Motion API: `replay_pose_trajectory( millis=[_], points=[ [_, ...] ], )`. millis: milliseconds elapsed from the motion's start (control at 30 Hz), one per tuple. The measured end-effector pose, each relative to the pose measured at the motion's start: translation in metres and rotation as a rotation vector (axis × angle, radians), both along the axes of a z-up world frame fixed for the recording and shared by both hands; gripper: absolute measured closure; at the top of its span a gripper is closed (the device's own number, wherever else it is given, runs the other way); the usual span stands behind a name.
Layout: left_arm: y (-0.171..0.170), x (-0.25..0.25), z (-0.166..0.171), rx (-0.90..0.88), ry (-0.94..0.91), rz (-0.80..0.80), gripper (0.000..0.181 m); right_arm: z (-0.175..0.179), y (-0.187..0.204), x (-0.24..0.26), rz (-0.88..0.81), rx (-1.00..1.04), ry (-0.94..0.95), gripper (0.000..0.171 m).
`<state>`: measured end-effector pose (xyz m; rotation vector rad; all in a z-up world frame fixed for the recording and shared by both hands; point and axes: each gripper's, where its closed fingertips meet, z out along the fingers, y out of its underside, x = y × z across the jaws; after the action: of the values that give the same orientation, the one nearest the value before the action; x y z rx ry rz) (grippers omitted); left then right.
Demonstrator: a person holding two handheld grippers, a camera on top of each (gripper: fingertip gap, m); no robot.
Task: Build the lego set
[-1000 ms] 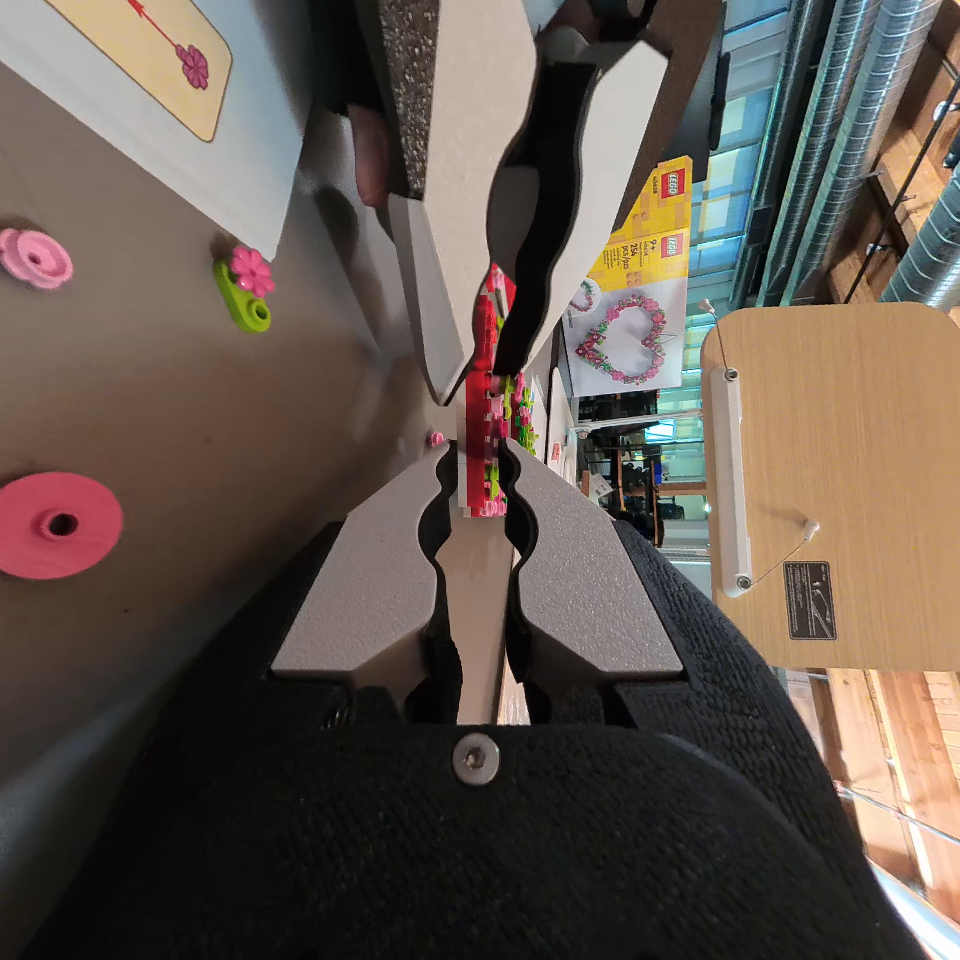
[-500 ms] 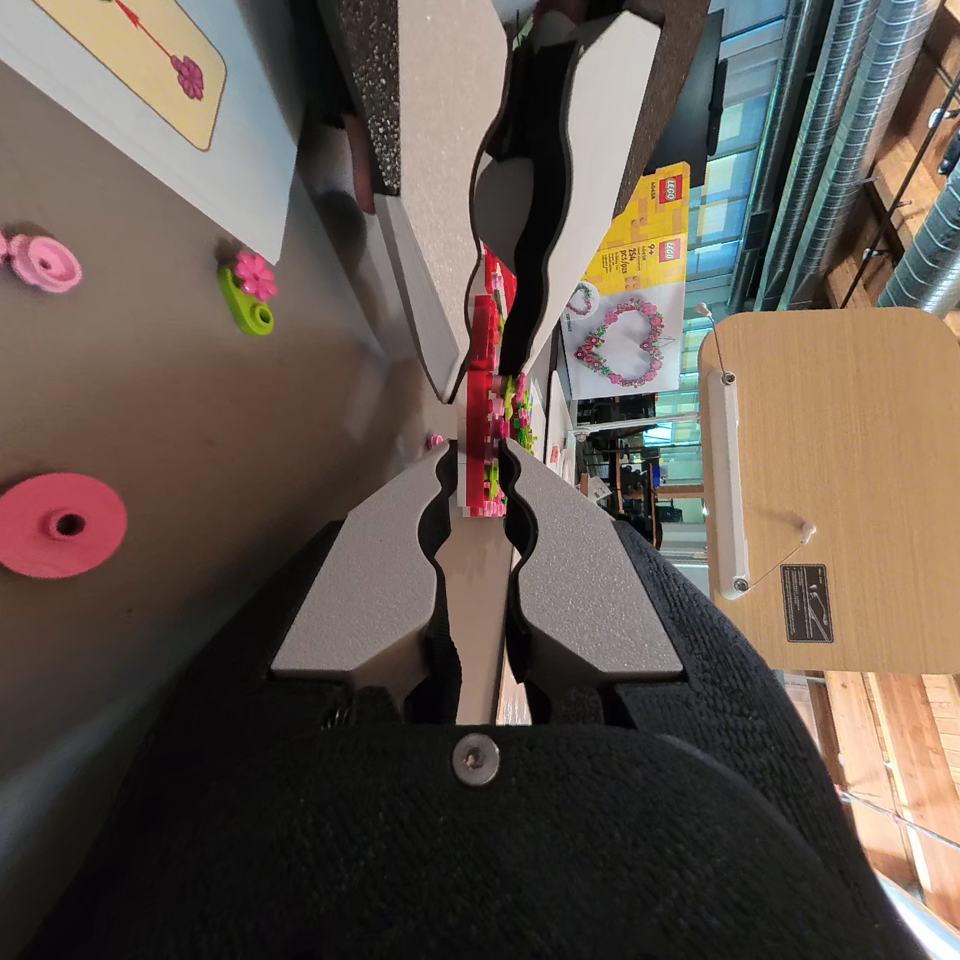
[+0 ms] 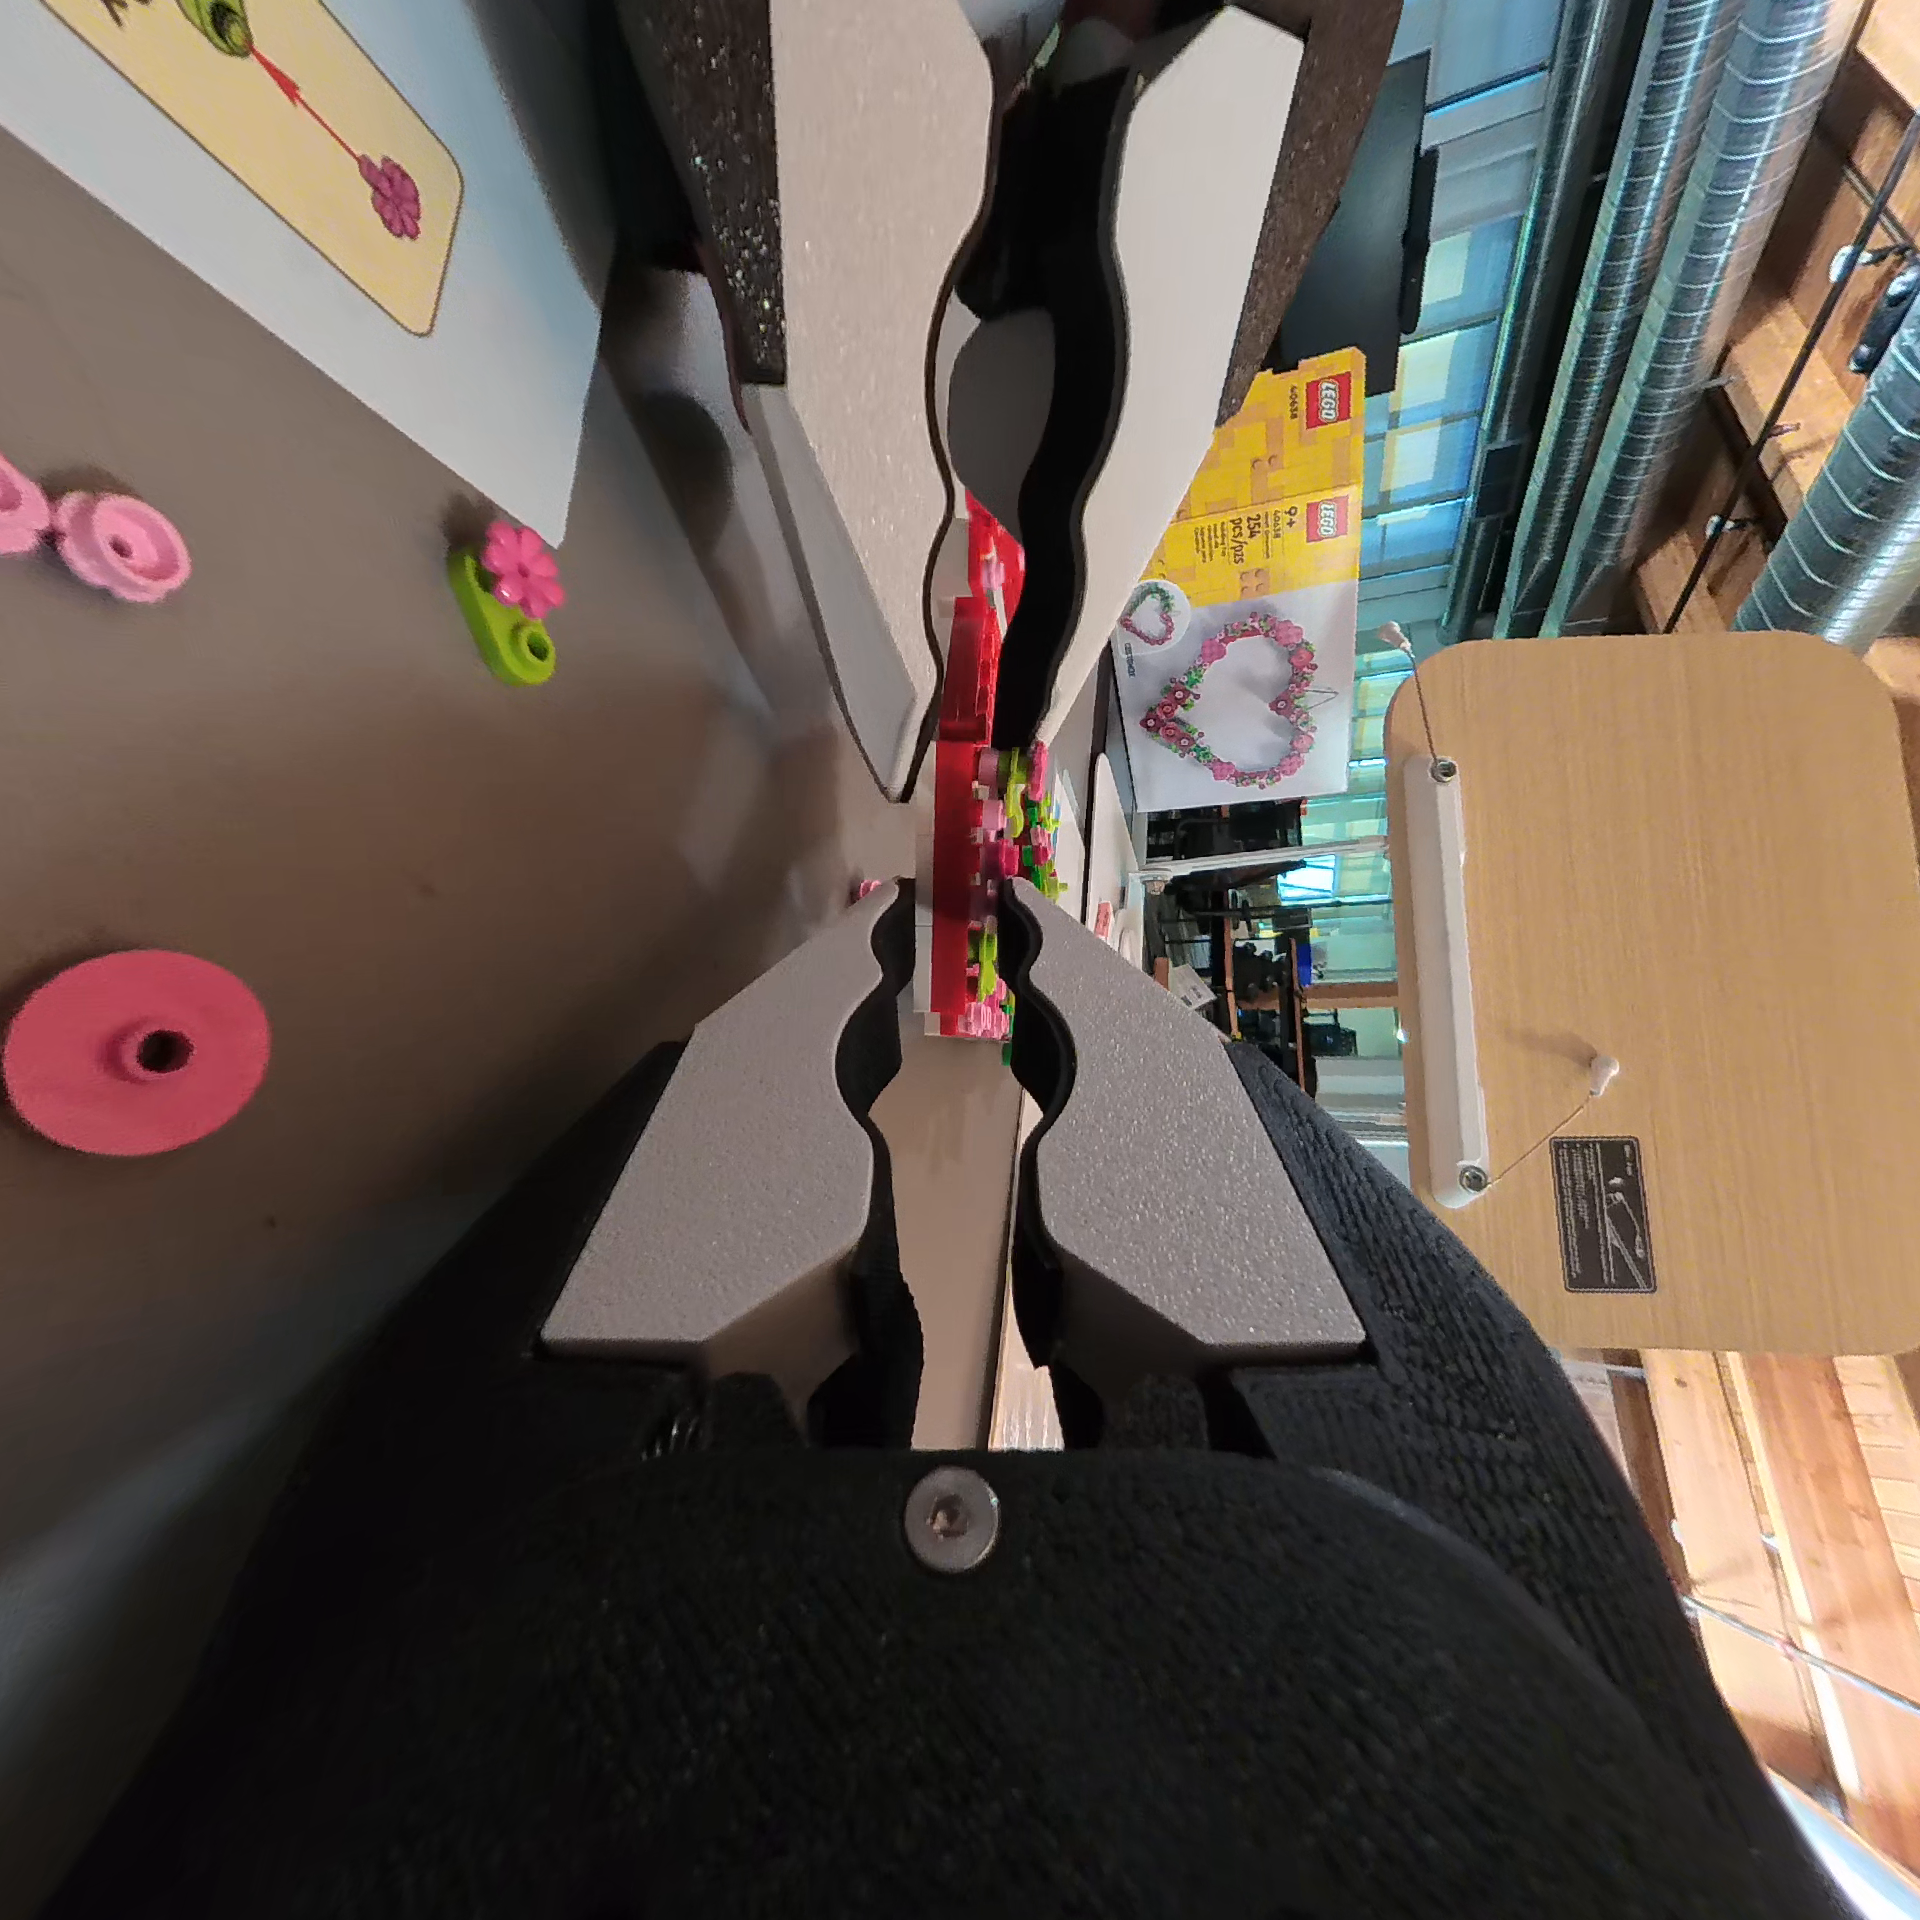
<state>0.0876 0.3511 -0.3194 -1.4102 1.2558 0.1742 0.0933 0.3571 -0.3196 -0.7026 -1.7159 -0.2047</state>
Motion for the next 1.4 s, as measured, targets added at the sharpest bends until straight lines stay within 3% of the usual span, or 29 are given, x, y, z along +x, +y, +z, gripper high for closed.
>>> replay_pose_trajectory(
  millis=[100, 300, 767, 1400],
  points=[
    [0.001, 0.000, 0.000, 0.009, -0.008, 0.014, 0.164, 0.000, 0.001, 0.000, -0.004, 0.004, -0.001, 0.157],
    [0.005, -0.003, 0.009, 0.124, 0.038, 0.058, 0.139, -0.003, 0.001, 0.001, -0.004, 0.001, -0.017, 0.158],
    [0.001, 0.006, 0.007, 0.381, 0.317, 0.024, 0.158, -0.001, -0.001, 0.001, 0.000, -0.021, -0.002, 0.158],
    [0.003, 0.003, -0.001, 0.286, 0.314, 0.031, 0.160, -0.005, -0.003, 0.000, 0.007, -0.027, -0.030, 0.158]
  ],
)
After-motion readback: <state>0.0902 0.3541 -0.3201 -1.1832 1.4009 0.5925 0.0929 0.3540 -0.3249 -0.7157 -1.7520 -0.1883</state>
